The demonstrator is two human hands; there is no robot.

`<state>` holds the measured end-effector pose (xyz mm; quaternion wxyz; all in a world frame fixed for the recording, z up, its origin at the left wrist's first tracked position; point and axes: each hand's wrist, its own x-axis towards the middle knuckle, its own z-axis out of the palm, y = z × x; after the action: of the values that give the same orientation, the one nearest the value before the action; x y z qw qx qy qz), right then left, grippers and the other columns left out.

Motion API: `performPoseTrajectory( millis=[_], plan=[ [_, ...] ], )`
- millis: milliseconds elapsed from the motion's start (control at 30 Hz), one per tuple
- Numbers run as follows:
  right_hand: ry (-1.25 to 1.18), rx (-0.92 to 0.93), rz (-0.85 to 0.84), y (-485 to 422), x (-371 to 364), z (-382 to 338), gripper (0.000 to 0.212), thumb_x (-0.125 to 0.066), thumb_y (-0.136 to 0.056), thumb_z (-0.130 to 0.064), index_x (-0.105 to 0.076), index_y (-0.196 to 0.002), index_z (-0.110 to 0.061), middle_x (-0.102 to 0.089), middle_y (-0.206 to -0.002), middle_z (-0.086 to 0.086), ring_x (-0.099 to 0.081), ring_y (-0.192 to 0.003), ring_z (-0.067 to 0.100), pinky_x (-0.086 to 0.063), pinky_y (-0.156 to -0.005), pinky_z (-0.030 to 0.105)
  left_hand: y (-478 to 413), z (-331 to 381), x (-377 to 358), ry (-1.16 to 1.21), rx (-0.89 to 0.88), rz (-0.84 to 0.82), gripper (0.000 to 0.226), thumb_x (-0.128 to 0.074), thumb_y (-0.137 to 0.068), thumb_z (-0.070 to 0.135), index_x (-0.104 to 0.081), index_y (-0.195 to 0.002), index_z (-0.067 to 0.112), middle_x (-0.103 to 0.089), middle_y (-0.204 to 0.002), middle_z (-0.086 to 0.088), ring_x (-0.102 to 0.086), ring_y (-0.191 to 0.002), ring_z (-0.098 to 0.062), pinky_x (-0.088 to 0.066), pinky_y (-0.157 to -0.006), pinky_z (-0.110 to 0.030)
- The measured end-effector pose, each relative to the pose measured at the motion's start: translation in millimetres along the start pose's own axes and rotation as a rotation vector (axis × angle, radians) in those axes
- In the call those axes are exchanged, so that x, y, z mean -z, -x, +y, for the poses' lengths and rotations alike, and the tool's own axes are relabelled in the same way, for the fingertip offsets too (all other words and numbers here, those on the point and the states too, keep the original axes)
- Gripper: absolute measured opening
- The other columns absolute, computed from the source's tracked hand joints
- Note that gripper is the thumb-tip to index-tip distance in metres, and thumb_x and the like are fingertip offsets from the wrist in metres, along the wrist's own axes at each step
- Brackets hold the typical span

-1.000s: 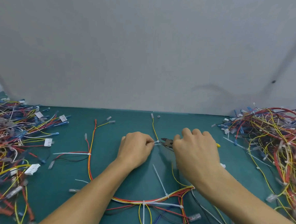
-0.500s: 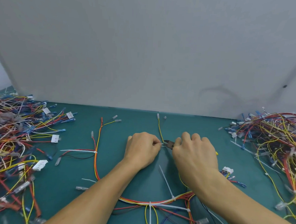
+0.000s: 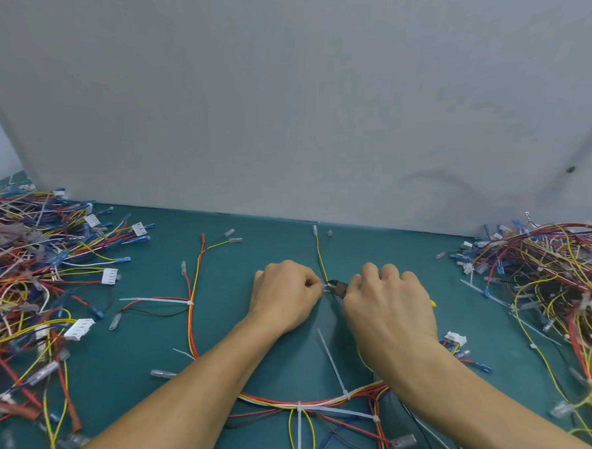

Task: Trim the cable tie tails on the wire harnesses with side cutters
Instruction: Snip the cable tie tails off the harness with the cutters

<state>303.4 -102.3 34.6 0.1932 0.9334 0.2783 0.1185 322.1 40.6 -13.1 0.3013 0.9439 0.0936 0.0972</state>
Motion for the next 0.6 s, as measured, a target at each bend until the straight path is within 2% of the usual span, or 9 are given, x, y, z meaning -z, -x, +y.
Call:
performPoseTrajectory(
  millis=[600],
  plan=[
    [0.023, -0.045, 0.017, 4.2, -4.6, -1.3, 0.029, -0.037, -0.091, -0.001, -0.051, -0.116, -0.005, -0.050, -0.107, 0.012, -0.049, -0.098, 0.028, -0.029, -0.070, 0.036, 0.9, -0.6, -3.2, -0.011, 0.000, 0.015, 0.018, -0.057, -0.087, 0.032, -0.075, -0.086, 0.030, -0.073, -0.089, 0.009, -0.061, -0.094, -0.021, -0.042, -0.089, -0.034]
  ],
)
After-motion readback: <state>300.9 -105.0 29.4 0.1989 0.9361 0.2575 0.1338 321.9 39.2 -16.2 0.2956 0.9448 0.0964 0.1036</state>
